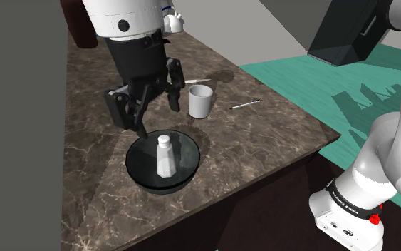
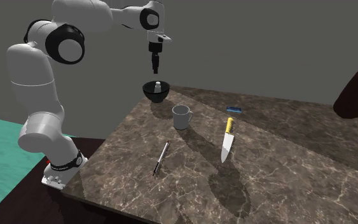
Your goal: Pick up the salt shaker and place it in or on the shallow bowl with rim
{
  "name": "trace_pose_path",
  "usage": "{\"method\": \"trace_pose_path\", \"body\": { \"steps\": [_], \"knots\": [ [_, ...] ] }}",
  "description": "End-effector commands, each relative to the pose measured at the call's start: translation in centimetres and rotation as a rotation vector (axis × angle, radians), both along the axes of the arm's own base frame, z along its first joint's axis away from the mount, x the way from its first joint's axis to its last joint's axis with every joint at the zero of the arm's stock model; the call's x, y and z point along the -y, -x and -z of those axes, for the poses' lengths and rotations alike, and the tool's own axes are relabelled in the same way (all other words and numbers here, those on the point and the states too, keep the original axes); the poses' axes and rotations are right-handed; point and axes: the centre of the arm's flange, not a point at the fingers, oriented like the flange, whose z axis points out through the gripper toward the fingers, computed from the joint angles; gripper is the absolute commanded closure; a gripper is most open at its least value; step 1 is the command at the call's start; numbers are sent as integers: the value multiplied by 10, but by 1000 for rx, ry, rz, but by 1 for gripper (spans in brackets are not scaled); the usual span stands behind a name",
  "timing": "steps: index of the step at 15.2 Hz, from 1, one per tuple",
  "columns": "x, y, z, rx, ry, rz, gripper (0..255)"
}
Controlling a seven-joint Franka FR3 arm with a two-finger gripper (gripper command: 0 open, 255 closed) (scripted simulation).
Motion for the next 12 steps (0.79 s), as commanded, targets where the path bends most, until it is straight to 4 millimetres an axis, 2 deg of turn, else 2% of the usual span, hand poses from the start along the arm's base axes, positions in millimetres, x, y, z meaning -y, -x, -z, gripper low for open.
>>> {"method": "trace_pose_path", "body": {
  "steps": [1,5,12],
  "knots": [
    [0,0,0,0,0,0,0],
    [-7,-4,-49,0,0,0,0],
    [-7,-4,-49,0,0,0,0]
  ]
}}
